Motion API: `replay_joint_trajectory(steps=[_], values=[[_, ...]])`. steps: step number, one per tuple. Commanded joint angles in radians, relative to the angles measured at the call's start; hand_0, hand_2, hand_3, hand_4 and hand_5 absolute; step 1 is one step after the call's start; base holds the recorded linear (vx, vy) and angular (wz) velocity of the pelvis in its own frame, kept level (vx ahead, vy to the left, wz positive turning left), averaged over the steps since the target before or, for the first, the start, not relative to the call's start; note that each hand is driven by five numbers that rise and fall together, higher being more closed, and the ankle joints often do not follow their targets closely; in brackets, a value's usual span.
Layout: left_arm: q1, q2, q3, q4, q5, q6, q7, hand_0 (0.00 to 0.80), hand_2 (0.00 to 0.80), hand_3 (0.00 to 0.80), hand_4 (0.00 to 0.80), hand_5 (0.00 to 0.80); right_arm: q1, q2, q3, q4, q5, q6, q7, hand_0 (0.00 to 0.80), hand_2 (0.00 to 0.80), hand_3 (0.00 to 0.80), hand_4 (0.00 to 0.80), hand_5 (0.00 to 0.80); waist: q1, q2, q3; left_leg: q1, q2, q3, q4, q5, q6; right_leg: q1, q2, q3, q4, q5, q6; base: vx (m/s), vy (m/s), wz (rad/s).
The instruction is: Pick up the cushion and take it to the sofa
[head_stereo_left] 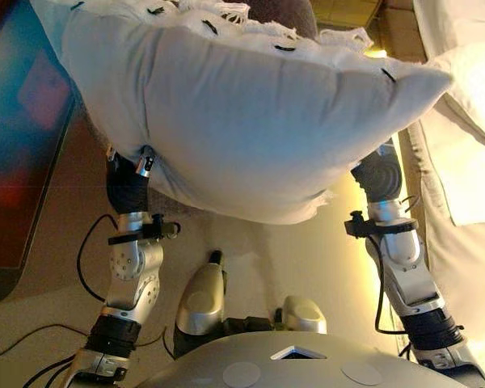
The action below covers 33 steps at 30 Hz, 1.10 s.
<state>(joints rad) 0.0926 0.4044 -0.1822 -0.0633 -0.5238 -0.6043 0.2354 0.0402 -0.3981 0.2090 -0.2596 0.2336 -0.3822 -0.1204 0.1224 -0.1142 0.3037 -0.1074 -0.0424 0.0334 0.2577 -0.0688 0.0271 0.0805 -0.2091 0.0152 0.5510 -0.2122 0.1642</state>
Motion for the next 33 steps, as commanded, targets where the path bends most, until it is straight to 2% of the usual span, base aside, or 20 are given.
replay_joint_trajectory(steps=[1,2,5,7,10,12,13,16,18,19,20,22,23,24,25,26,28,30,31,33], values=[[-0.057,0.000,-0.018,-0.137,0.074,-0.076,-0.086,0.800,0.800,0.800,0.800,0.800,-0.052,-0.026,0.032,-0.037,-0.026,-0.048,-0.010,0.800,0.800,0.800,0.800,0.800,-0.016,0.048,-0.160,-0.041,-0.004,-0.069,-0.134,0.054,-0.003,0.023,0.119,-0.135,-0.202,0.134,-0.048,0.362,0.070,-0.06],[-0.058,-0.003,-0.020,-0.139,0.081,-0.074,-0.077,0.800,0.800,0.800,0.800,0.800,-0.056,-0.030,0.032,-0.031,-0.022,-0.055,-0.012,0.800,0.800,0.800,0.800,0.800,-0.019,0.056,-0.158,-0.026,-0.006,-0.078,-0.139,0.051,-0.007,-0.007,0.123,-0.152,-0.260,0.120,-0.064,0.382,0.058,-0.07],[-0.053,-0.014,-0.037,-0.138,0.111,-0.085,-0.050,0.800,0.800,0.800,0.800,0.800,-0.050,-0.040,0.036,-0.016,-0.014,-0.096,-0.014,0.800,0.800,0.800,0.800,0.800,-0.045,0.070,-0.140,0.033,-0.015,-0.104,-0.138,0.020,-0.010,-0.082,0.137,-0.130,-0.386,0.139,-0.089,0.344,0.008,-0.10],[-0.052,-0.020,-0.055,-0.127,0.116,-0.102,-0.056,0.800,0.800,0.800,0.800,0.800,-0.058,-0.049,0.044,-0.010,-0.015,-0.100,-0.034,0.800,0.800,0.800,0.800,0.800,-0.075,0.059,-0.130,0.059,-0.036,-0.114,-0.117,-0.025,-0.007,-0.137,0.125,-0.046,-0.505,0.251,-0.062,0.392,-0.058,0.09],[-0.050,-0.018,-0.064,-0.126,0.113,-0.112,-0.089,0.800,0.800,0.800,0.800,0.800,-0.061,-0.050,0.048,-0.002,-0.020,-0.100,-0.065,0.800,0.800,0.800,0.800,0.800,-0.106,0.055,-0.120,0.111,-0.043,-0.144,-0.106,-0.098,0.007,-0.216,0.087,0.035,-0.593,0.393,-0.025,0.459,-0.132,0.43],[-0.052,-0.008,-0.066,-0.120,0.098,-0.108,-0.106,0.800,0.800,0.800,0.800,0.800,-0.061,-0.048,0.037,0.006,-0.011,-0.098,-0.068,0.800,0.800,0.800,0.800,0.800,-0.123,0.056,-0.115,0.144,-0.035,-0.163,-0.088,-0.139,0.017,-0.244,0.070,0.079,-0.627,0.422,-0.017,0.598,-0.201,0.58],[-0.052,-0.001,-0.063,-0.115,0.082,-0.106,-0.120,0.800,0.800,0.800,0.800,0.800,-0.058,-0.051,0.027,0.004,-0.004,-0.095,-0.064,0.800,0.800,0.800,0.800,0.800,-0.129,0.055,-0.112,0.157,-0.029,-0.170,-0.062,-0.167,0.020,-0.252,0.062,0.087,-0.632,0.429,-0.015,0.583,-0.211,0.75],[-0.046,0.008,-0.058,-0.116,0.055,-0.111,-0.145,0.800,0.800,0.800,0.800,0.800,-0.053,-0.057,0.012,-0.010,0.001,-0.083,-0.054,0.800,0.800,0.800,0.800,0.800,-0.140,0.046,-0.109,0.192,-0.014,-0.176,-0.010,-0.237,0.020,-0.265,0.056,0.066,-0.626,0.437,-0.016,0.538,-0.219,0.42],[-0.041,0.008,-0.065,-0.110,0.045,-0.130,-0.146,0.800,0.800,0.800,0.800,0.800,-0.050,-0.071,0.008,-0.014,0.002,-0.077,-0.047,0.800,0.800,0.800,0.800,0.800,-0.151,0.044,-0.116,0.214,0.003,-0.182,0.027,-0.259,0.015,-0.263,0.073,0.068,-0.600,0.406,-0.019,0.538,-0.225,0.15],[-0.034,0.003,-0.061,-0.115,0.037,-0.126,-0.143,0.800,0.800,0.800,0.800,0.800,-0.047,-0.077,0.003,-0.019,0.005,-0.063,-0.038,0.800,0.800,0.800,0.800,0.800,-0.154,0.048,-0.125,0.233,0.021,-0.178,0.039,-0.247,0.005,-0.264,0.080,0.057,-0.566,0.393,-0.025,0.540,-0.200,0.26],[-0.019,-0.002,-0.058,-0.119,0.031,-0.121,-0.136,0.800,0.800,0.800,0.800,0.800,-0.038,-0.084,-0.006,-0.026,0.015,-0.047,-0.024,0.800,0.800,0.800,0.800,0.800,-0.162,0.056,-0.142,0.271,0.056,-0.172,0.053,-0.203,-0.021,-0.266,0.097,0.051,-0.534,0.372,-0.043,0.552,-0.189,0.26],[0.012,-0.012,-0.053,-0.130,0.022,-0.120,-0.123,0.800,0.800,0.800,0.800,0.800,-0.010,-0.101,-0.024,-0.044,0.046,-0.028,0.019,0.800,0.800,0.800,0.800,0.800,-0.176,0.081,-0.177,0.310,0.132,-0.165,0.137,0.008,-0.093,-0.252,0.140,0.031,-0.512,0.335,-0.085,0.560,-0.212,0.21],[0.022,-0.015,-0.050,-0.140,0.025,-0.123,-0.118,0.800,0.800,0.800,0.800,0.800,0.000,-0.111,-0.024,-0.049,0.053,-0.028,0.034,0.800,0.800,0.800,0.800,0.800,-0.177,0.081,-0.184,0.275,0.144,-0.148,0.239,0.079,-0.106,-0.229,0.146,0.022,-0.520,0.322,-0.103,0.480,-0.249,0.25],[0.030,-0.019,-0.050,-0.142,0.033,-0.133,-0.111,0.800,0.800,0.800,0.800,0.800,0.010,-0.118,-0.023,-0.044,0.052,-0.033,0.048,0.800,0.800,0.800,0.800,0.800,-0.176,0.075,-0.187,0.217,0.147,-0.128,0.374,0.127,-0.106,-0.206,0.153,0.023,-0.522,0.309,-0.125,0.399,-0.270,0.23],[0.030,-0.025,-0.055,-0.143,0.041,-0.133,-0.099,0.800,0.800,0.800,0.800,0.800,0.017,-0.119,-0.022,-0.033,0.046,-0.038,0.056,0.800,0.800,0.800,0.800,0.800,-0.167,0.058,-0.182,0.113,0.133,-0.115,0.504,0.136,-0.095,-0.169,0.150,0.016,-0.530,0.307,-0.142,0.389,-0.280,0.24],[0.029,-0.033,-0.063,-0.141,0.047,-0.123,-0.084,0.800,0.800,0.800,0.800,0.800,0.021,-0.119,-0.018,-0.017,0.040,-0.042,0.054,0.800,0.800,0.800,0.800,0.800,-0.156,0.042,-0.173,0.014,0.127,-0.086,0.534,0.124,-0.083,-0.128,0.146,-0.001,-0.540,0.302,-0.152,0.342,-0.219,0.08],[0.024,-0.035,-0.072,-0.137,0.051,-0.116,-0.078,0.800,0.800,0.800,0.800,0.800,0.024,-0.125,-0.011,-0.004,0.048,-0.060,0.052,0.800,0.800,0.800,0.800,0.800,-0.134,0.028,-0.154,-0.056,0.108,-0.039,0.431,0.087,-0.064,-0.072,0.136,-0.035,-0.566,0.287,-0.143,0.315,-0.101,-0.04],[0.022,-0.026,-0.079,-0.139,0.048,-0.114,-0.080,0.800,0.800,0.800,0.800,0.800,0.036,-0.138,-0.011,-0.016,0.049,-0.068,0.050,0.800,0.800,0.800,0.800,0.800,-0.120,0.019,-0.135,-0.058,0.098,-0.007,0.265,0.088,-0.067,-0.031,0.125,-0.060,-0.595,0.271,-0.129,0.288,0.002,0.12],[0.014,-0.019,-0.083,-0.144,0.039,-0.102,-0.082,0.800,0.800,0.800,0.800,0.800,0.043,-0.146,-0.013,-0.027,0.048,-0.065,0.043,0.800,0.800,0.800,0.800,0.800,-0.118,0.021,-0.129,-0.053,0.108,0.010,0.148,0.113,-0.079,-0.018,0.126,-0.077,-0.609,0.261,-0.123,0.264,0.069,0.30],[-0.004,-0.023,-0.091,-0.138,0.042,-0.090,-0.076,0.800,0.800,0.800,0.800,0.800,0.047,-0.145,-0.010,-0.035,0.037,-0.056,0.034,0.800,0.800,0.800,0.800,0.800,-0.109,0.027,-0.121,-0.055,0.099,-0.007,-0.014,0.152,-0.096,0.008,0.129,-0.081,-0.621,0.247,-0.117,0.258,0.086,0.40]])
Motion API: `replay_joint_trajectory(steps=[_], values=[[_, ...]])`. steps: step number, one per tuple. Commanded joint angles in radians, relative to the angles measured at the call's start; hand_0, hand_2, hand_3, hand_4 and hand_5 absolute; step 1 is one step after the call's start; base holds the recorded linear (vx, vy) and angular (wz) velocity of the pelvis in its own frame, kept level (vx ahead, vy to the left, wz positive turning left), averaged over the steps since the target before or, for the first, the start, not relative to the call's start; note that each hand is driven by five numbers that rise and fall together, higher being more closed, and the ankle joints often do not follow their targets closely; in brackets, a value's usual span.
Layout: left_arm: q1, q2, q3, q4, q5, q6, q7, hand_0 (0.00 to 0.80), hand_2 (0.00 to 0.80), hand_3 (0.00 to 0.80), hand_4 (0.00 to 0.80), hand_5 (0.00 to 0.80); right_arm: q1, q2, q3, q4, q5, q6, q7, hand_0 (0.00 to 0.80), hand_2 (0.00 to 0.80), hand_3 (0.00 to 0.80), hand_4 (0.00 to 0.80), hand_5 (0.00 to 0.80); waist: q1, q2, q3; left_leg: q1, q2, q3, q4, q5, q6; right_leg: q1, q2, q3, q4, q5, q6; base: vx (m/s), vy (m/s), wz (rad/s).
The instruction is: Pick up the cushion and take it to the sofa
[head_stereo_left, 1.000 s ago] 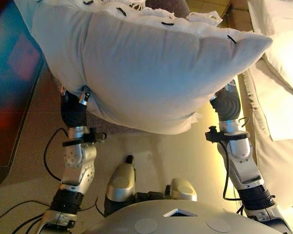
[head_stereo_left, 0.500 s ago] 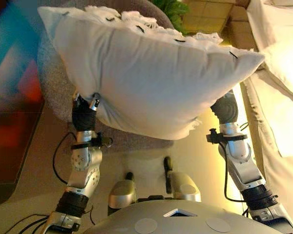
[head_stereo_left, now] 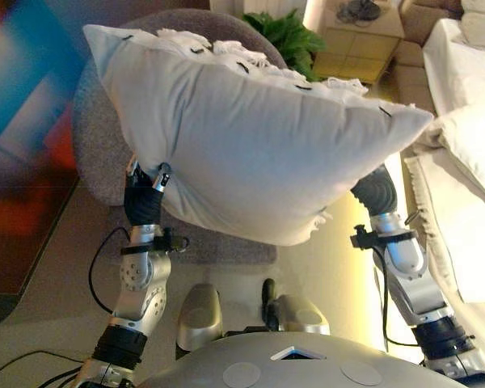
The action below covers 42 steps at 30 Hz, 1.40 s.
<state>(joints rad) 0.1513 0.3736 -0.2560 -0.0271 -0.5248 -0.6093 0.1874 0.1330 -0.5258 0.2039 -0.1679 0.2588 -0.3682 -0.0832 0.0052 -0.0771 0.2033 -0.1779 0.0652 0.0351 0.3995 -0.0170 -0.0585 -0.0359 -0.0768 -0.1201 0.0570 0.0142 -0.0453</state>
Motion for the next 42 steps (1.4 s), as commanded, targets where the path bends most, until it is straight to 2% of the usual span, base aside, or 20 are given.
replay_joint_trajectory(steps=[1,2,4,8,11,13,16,18,21,25,30,36,38,42], values=[[-0.068,0.005,-0.021,-0.171,0.047,-0.080,-0.023,0.800,0.800,0.800,0.800,0.800,-0.046,-0.017,-0.002,-0.127,0.009,-0.067,-0.006,0.800,0.800,0.800,0.800,0.800,0.011,-0.012,-0.015,0.016,-0.013,-0.018,-0.181,0.113,-0.016,0.136,-0.004,0.055,-0.131,0.016,0.094,0.311,0.108,0.53],[-0.073,-0.006,-0.027,-0.163,0.055,-0.077,-0.017,0.800,0.800,0.800,0.800,0.800,-0.050,-0.014,0.002,-0.129,0.010,-0.061,-0.005,0.800,0.800,0.800,0.800,0.800,0.024,-0.004,-0.013,-0.004,-0.010,-0.052,-0.267,0.151,-0.030,0.152,0.003,0.058,-0.132,0.000,0.094,0.295,0.113,0.54],[-0.071,-0.017,-0.028,-0.153,0.061,-0.073,-0.017,0.800,0.800,0.800,0.800,0.800,-0.048,-0.011,0.003,-0.130,0.016,-0.053,0.004,0.800,0.800,0.800,0.800,0.800,0.032,0.000,-0.014,-0.010,-0.004,-0.066,-0.303,0.164,-0.039,0.170,0.000,0.052,-0.133,-0.019,0.095,0.307,0.152,0.33],[-0.054,-0.018,-0.018,-0.160,0.053,-0.062,-0.030,0.800,0.800,0.800,0.800,0.800,-0.020,-0.005,-0.012,-0.129,0.030,-0.041,0.032,0.800,0.800,0.800,0.800,0.800,0.021,0.011,-0.035,0.076,0.001,-0.034,-0.376,0.064,-0.017,0.166,-0.026,0.014,-0.110,-0.042,0.112,0.305,0.211,-0.29],[-0.062,-0.006,-0.025,-0.155,0.081,-0.050,-0.013,0.800,0.800,0.800,0.800,0.800,-0.011,0.019,-0.008,-0.123,0.044,-0.040,0.020,0.800,0.800,0.800,0.800,0.800,0.021,0.011,-0.043,0.108,-0.010,-0.019,-0.381,0.029,0.008,0.156,-0.038,0.001,-0.046,-0.076,0.127,0.269,0.186,-0.14],[-0.084,0.015,-0.032,-0.137,0.094,-0.044,-0.009,0.800,0.800,0.800,0.800,0.800,-0.026,0.045,0.012,-0.106,0.043,-0.052,-0.012,0.800,0.800,0.800,0.800,0.800,0.031,0.009,-0.030,0.100,-0.020,-0.015,-0.358,0.010,0.033,0.117,-0.046,-0.013,0.078,-0.103,0.142,0.164,0.107,0.11],[-0.118,0.033,-0.031,-0.099,0.101,-0.022,-0.006,0.800,0.800,0.800,0.800,0.800,-0.076,0.078,0.054,-0.077,0.021,-0.042,-0.066,0.800,0.800,0.800,0.800,0.800,0.040,0.007,-0.001,0.104,-0.022,-0.010,-0.342,-0.007,0.046,0.019,-0.056,-0.027,0.203,-0.086,0.166,0.104,0.040,0.08],[-0.158,0.045,-0.027,-0.081,0.094,-0.001,-0.006,0.800,0.800,0.800,0.800,0.800,-0.122,0.096,0.083,-0.046,0.016,-0.040,-0.102,0.800,0.800,0.800,0.800,0.800,0.043,0.011,0.021,0.108,-0.021,-0.014,-0.346,-0.011,0.041,-0.018,-0.048,-0.022,0.161,-0.089,0.157,0.027,-0.002,0.02],[-0.221,0.053,-0.042,-0.072,0.105,-0.001,0.006,0.800,0.800,0.800,0.800,0.800,-0.195,0.112,0.109,0.013,-0.016,-0.060,-0.151,0.800,0.800,0.800,0.800,0.800,0.036,0.020,0.070,0.087,-0.036,-0.019,-0.346,-0.017,0.046,-0.065,-0.041,0.016,0.100,-0.061,0.152,-0.080,-0.023,-0.02],[-0.310,0.033,-0.095,-0.033,0.146,0.000,0.053,0.800,0.800,0.800,0.800,0.800,-0.315,0.127,0.135,0.117,-0.037,-0.069,-0.217,0.800,0.800,0.800,0.800,0.800,0.050,0.012,0.112,0.036,-0.061,-0.031,-0.343,-0.013,0.056,-0.053,-0.046,0.016,0.014,-0.024,0.145,-0.068,-0.096,0.18],[-0.426,-0.003,-0.144,0.062,0.187,0.014,0.108,0.800,0.800,0.800,0.800,0.800,-0.439,0.134,0.159,0.214,-0.032,-0.040,-0.237,0.800,0.800,0.800,0.800,0.800,0.049,0.004,0.126,-0.013,-0.066,-0.035,-0.337,-0.006,0.043,-0.036,-0.044,0.018,-0.058,-0.008,0.137,-0.027,-0.064,0.01],[-0.560,-0.061,-0.169,0.212,0.177,0.069,0.166,0.800,0.800,0.800,0.800,0.800,-0.577,0.162,0.183,0.354,0.013,-0.007,-0.225,0.800,0.800,0.800,0.800,0.800,0.044,0.004,0.145,-0.052,-0.062,-0.044,-0.329,0.001,0.024,-0.039,-0.045,0.019,-0.084,-0.006,0.132,-0.007,-0.035,-0.03],[-0.661,-0.115,-0.182,0.324,0.192,0.090,0.231,0.800,0.800,0.800,0.800,0.800,-0.688,0.199,0.200,0.460,0.036,0.011,-0.241,0.800,0.800,0.800,0.800,0.800,0.043,-0.003,0.157,-0.078,-0.061,-0.051,-0.325,0.003,0.016,-0.054,-0.044,0.018,-0.091,-0.005,0.132,-0.041,-0.068,0.01],[-0.801,-0.163,-0.178,0.466,0.211,0.107,0.277,0.800,0.800,0.800,0.800,0.800,-0.838,0.211,0.208,0.592,0.080,0.021,-0.251,0.800,0.800,0.800,0.800,0.800,0.041,-0.001,0.181,-0.123,-0.059,-0.059,-0.324,0.013,0.009,-0.103,-0.042,0.015,-0.088,0.001,0.132,-0.058,-0.032,0.02]])
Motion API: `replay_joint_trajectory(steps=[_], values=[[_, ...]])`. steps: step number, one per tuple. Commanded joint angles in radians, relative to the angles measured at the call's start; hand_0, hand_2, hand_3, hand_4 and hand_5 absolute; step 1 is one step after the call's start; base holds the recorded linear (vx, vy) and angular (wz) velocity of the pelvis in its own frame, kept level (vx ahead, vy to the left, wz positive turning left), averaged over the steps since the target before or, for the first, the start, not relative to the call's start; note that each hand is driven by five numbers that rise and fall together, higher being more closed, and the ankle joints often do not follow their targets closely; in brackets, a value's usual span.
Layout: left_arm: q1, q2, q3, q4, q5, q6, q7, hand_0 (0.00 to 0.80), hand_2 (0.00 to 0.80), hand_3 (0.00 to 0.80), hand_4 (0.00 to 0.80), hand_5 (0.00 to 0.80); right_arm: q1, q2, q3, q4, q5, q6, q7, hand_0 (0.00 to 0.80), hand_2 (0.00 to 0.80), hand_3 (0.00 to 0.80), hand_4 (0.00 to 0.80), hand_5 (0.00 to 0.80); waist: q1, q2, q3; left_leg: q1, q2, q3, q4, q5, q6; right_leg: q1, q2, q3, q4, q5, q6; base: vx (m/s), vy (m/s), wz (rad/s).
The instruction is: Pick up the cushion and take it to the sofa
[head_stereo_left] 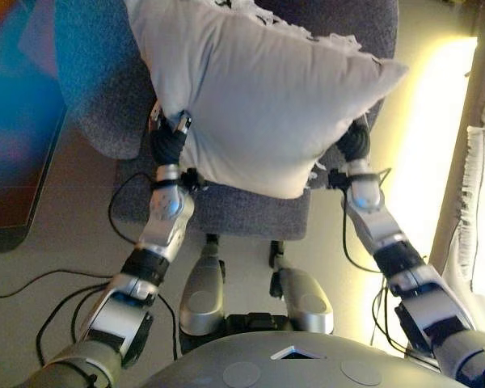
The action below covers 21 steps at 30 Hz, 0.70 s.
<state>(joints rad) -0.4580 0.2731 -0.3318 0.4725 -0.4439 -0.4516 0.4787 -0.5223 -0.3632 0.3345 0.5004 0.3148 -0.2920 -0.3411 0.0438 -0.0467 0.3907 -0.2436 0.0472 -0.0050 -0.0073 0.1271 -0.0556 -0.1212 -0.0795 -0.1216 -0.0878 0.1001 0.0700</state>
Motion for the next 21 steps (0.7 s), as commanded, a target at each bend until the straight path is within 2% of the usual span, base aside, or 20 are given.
replay_joint_trajectory(steps=[1,8,15,18,19,21], values=[[-0.213,-0.067,-0.103,-0.017,0.141,-0.049,-0.012,0.800,0.800,0.800,0.800,0.800,-0.205,0.046,0.079,-0.057,0.030,-0.057,0.007,0.800,0.800,0.800,0.800,0.800,0.001,-0.030,-0.002,-0.062,-0.040,-0.019,0.077,-0.128,0.006,-0.029,-0.039,0.017,0.058,-0.083,0.017,-0.036,0.003,0.01],[-0.384,-0.099,-0.091,0.159,0.086,-0.087,0.002,0.800,0.800,0.800,0.800,0.800,-0.385,0.030,0.098,0.090,0.101,-0.041,0.028,0.800,0.800,0.800,0.800,0.800,-0.019,-0.022,0.037,-0.136,-0.040,-0.004,0.107,-0.123,0.002,-0.149,-0.048,0.033,0.105,-0.062,0.022,-0.034,0.044,0.01],[-0.554,-0.099,-0.091,0.300,0.005,-0.020,0.068,0.800,0.800,0.800,0.800,0.800,-0.592,0.016,0.098,0.361,0.198,-0.002,0.121,0.800,0.800,0.800,0.800,0.800,-0.025,-0.005,0.086,-0.210,-0.049,0.002,0.113,-0.100,0.007,-0.278,-0.057,0.048,0.161,-0.034,0.036,-0.035,0.064,-0.03],[-0.595,-0.096,-0.101,0.338,-0.068,0.029,0.042,0.800,0.800,0.800,0.800,0.800,-0.643,0.002,0.106,0.433,0.205,0.004,0.141,0.800,0.800,0.800,0.800,0.800,-0.027,0.002,0.100,-0.222,-0.052,0.007,0.105,-0.089,0.010,-0.303,-0.057,0.053,0.170,-0.028,0.038,0.003,0.067,0.00],[-0.618,-0.099,-0.102,0.369,-0.139,0.039,0.034,0.800,0.800,0.800,0.800,0.800,-0.671,-0.005,0.112,0.472,0.199,0.008,0.147,0.800,0.800,0.800,0.800,0.800,-0.031,0.009,0.106,-0.229,-0.053,0.010,0.102,-0.083,0.009,-0.317,-0.055,0.056,0.177,-0.025,0.038,0.008,0.081,0.02],[-0.650,-0.089,-0.095,0.394,-0.124,0.021,0.052,0.800,0.800,0.800,0.800,0.800,-0.704,-0.014,0.122,0.502,0.198,0.023,0.155,0.800,0.800,0.800,0.800,0.800,-0.037,0.016,0.115,-0.240,-0.056,0.010,0.104,-0.078,0.009,-0.335,-0.055,0.058,0.189,-0.025,0.040,0.009,0.091,0.03]])
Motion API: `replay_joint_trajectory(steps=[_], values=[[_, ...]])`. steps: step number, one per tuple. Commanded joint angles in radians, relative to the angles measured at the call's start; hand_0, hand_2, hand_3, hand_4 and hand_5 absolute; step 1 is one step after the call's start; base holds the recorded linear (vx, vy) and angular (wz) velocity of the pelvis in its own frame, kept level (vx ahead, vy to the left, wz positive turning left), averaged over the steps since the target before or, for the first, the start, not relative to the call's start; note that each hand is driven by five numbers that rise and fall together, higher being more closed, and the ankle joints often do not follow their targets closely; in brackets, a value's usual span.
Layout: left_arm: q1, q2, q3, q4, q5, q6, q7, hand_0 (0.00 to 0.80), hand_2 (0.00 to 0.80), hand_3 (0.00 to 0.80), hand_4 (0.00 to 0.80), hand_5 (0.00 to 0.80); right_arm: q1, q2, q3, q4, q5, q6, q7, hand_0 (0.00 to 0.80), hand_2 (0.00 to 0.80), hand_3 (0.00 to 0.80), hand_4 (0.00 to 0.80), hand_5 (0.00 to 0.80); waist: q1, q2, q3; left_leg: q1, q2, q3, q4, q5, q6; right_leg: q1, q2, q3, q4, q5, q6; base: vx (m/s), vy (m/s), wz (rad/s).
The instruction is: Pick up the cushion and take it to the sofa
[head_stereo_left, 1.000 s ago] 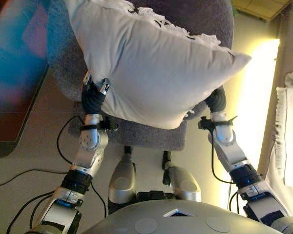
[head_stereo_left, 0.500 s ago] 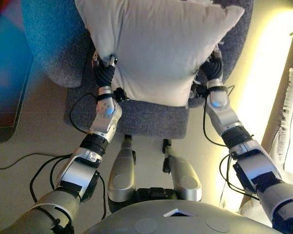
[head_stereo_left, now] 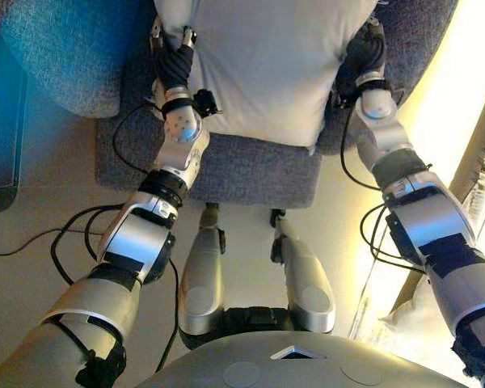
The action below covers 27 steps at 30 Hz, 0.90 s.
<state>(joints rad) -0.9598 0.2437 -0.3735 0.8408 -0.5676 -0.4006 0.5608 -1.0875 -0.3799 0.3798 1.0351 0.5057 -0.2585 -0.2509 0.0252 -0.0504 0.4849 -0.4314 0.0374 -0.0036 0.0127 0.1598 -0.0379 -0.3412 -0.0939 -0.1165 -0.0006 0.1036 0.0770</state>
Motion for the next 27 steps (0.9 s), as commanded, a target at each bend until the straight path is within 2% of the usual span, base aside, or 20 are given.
replay_joint_trajectory(steps=[1,5,7,8,9,10,11,12,20,24,27], values=[[-0.156,-0.056,-0.056,0.028,0.005,-0.029,-0.033,0.800,0.800,0.800,0.800,0.800,-0.145,-0.003,0.079,-0.026,0.005,-0.007,0.067,0.800,0.800,0.800,0.800,0.800,-0.020,0.022,0.026,-0.055,-0.046,0.010,0.085,-0.110,-0.009,-0.120,-0.042,0.053,0.105,-0.028,0.032,0.013,0.081,0.04],[-0.209,-0.031,-0.080,0.045,-0.014,0.002,-0.029,0.800,0.800,0.800,0.800,0.800,-0.184,-0.038,0.105,0.007,0.000,0.008,0.046,0.800,0.800,0.800,0.800,0.800,-0.029,0.039,0.035,-0.075,-0.050,0.020,0.079,-0.099,-0.010,-0.153,-0.045,0.055,0.109,-0.018,0.035,0.008,0.066,0.00],[-0.228,-0.021,-0.077,0.063,-0.049,0.014,-0.027,0.646,0.646,0.646,0.646,0.646,-0.203,-0.052,0.109,0.027,0.003,0.018,0.042,0.800,0.800,0.800,0.800,0.800,-0.032,0.046,0.035,-0.083,-0.051,0.023,0.081,-0.097,-0.011,-0.164,-0.046,0.057,0.112,-0.016,0.036,0.006,0.078,-0.02],[-0.240,-0.009,-0.073,0.082,-0.069,0.007,-0.031,0.493,0.493,0.493,0.493,0.493,-0.217,-0.064,0.112,0.038,-0.003,0.026,0.036,0.800,0.800,0.800,0.800,0.800,-0.036,0.053,0.035,-0.086,-0.052,0.027,0.081,-0.096,-0.012,-0.172,-0.047,0.058,0.115,-0.017,0.036,0.010,0.085,-0.01],[-0.246,-0.002,-0.069,0.090,-0.092,0.006,-0.030,0.201,0.201,0.201,0.201,0.201,-0.226,-0.072,0.114,0.045,-0.014,0.034,0.024,0.800,0.800,0.800,0.800,0.800,-0.038,0.058,0.035,-0.090,-0.053,0.030,0.080,-0.095,-0.013,-0.178,-0.048,0.059,0.117,-0.017,0.036,0.004,0.095,-0.03],[-0.250,0.005,-0.066,0.095,-0.107,0.005,-0.032,0.000,0.000,0.000,0.000,0.000,-0.233,-0.081,0.118,0.049,-0.018,0.036,0.016,0.791,0.791,0.791,0.791,0.791,-0.040,0.064,0.035,-0.095,-0.053,0.032,0.080,-0.094,-0.014,-0.185,-0.049,0.060,0.118,-0.017,0.037,-0.006,0.076,-0.04],[-0.251,0.015,-0.061,0.100,-0.116,0.003,-0.033,0.000,0.000,0.000,0.000,0.000,-0.238,-0.088,0.119,0.050,-0.021,0.038,0.006,0.461,0.461,0.461,0.461,0.461,-0.041,0.070,0.035,-0.101,-0.054,0.034,0.080,-0.093,-0.013,-0.194,-0.050,0.059,0.121,-0.018,0.036,-0.013,0.066,-0.03],[-0.247,0.027,-0.058,0.103,-0.120,-0.003,-0.033,0.000,0.000,0.000,0.000,0.000,-0.240,-0.098,0.117,0.050,-0.026,0.042,-0.007,0.000,0.000,0.000,0.000,0.000,-0.042,0.076,0.035,-0.106,-0.055,0.037,0.081,-0.093,-0.013,-0.201,-0.051,0.059,0.124,-0.019,0.036,-0.011,0.047,-0.05],[-0.211,0.106,-0.018,0.158,-0.190,-0.005,-0.038,0.000,0.000,0.000,0.000,0.000,-0.235,-0.174,0.129,0.045,-0.043,0.068,-0.044,0.000,0.000,0.000,0.000,0.000,-0.047,0.101,0.035,-0.114,-0.056,0.051,0.087,-0.095,-0.016,-0.222,-0.055,0.052,0.141,-0.031,0.032,-0.021,0.033,-0.03],[-0.176,0.158,0.003,0.158,-0.195,-0.018,-0.060,0.000,0.000,0.000,0.000,0.000,-0.208,-0.221,0.117,0.024,-0.021,0.036,-0.051,0.000,0.000,0.000,0.000,0.000,-0.047,0.105,0.035,-0.089,-0.054,0.058,0.089,-0.108,-0.018,-0.201,-0.060,0.042,0.143,-0.046,0.030,-0.013,0.017,0.03],[-0.137,0.204,0.016,0.114,-0.204,-0.032,-0.073,0.000,0.000,0.000,0.000,0.000,-0.150,-0.271,0.081,-0.046,0.001,0.022,-0.063,0.000,0.000,0.000,0.000,0.000,-0.048,0.100,0.035,-0.058,-0.052,0.068,0.085,-0.117,-0.020,-0.168,-0.064,0.030,0.130,-0.051,0.030,0.000,0.000,0.00]])
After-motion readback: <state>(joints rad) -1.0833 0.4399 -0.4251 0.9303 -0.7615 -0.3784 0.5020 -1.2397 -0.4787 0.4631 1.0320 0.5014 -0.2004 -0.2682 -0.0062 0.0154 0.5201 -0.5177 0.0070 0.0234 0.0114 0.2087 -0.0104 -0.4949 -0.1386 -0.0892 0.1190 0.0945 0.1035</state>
